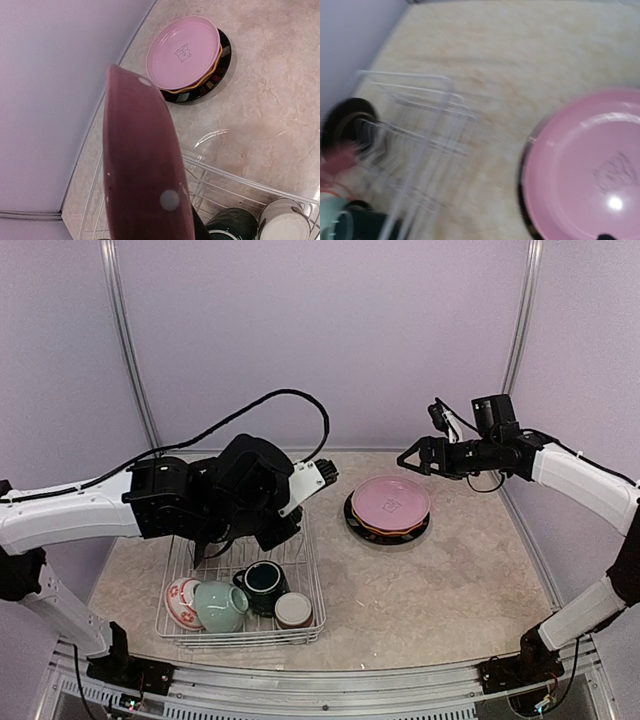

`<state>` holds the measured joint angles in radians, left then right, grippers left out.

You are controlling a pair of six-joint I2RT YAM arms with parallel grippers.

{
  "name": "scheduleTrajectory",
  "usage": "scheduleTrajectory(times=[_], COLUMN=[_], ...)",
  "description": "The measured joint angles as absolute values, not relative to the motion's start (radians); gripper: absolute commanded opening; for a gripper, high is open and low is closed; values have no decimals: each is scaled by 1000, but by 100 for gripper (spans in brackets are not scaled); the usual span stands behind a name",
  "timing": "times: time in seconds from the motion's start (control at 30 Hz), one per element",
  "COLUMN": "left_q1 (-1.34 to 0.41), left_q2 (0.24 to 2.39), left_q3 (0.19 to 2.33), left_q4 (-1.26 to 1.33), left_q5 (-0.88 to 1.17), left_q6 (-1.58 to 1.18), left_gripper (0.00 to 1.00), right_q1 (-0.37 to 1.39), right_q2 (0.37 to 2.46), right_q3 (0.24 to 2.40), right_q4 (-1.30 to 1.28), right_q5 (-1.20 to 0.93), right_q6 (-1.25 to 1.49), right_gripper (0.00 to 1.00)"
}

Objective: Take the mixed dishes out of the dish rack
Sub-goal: Pass from the left arm to the right

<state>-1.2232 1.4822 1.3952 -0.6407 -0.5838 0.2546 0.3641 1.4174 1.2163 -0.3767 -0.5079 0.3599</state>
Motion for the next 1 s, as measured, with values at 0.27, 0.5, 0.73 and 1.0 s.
scheduleTrajectory(times=[0.27, 0.5, 0.73, 1.0], left_q1=[-1318, -1358, -1365, -1365], left_q2=[1594, 1638, 1692, 1716], left_q3=[1319, 1279, 1266, 1261], left_q4=[-483, -319, -222, -141], left_q5=[-681, -761, -809, -839], left_q6=[508, 700, 818, 904], left_gripper=[0, 0, 0, 0], right_q1=[402, 435, 484, 516], right_q2=[1397, 1415, 1465, 1510], right_q3=[1235, 1235, 1235, 1229], right_q4=[-390, -418, -436, -453], right_q5=[-586, -612, -612, -598], right_q6=[385, 391, 387, 382], right_gripper=[93, 86, 79, 65])
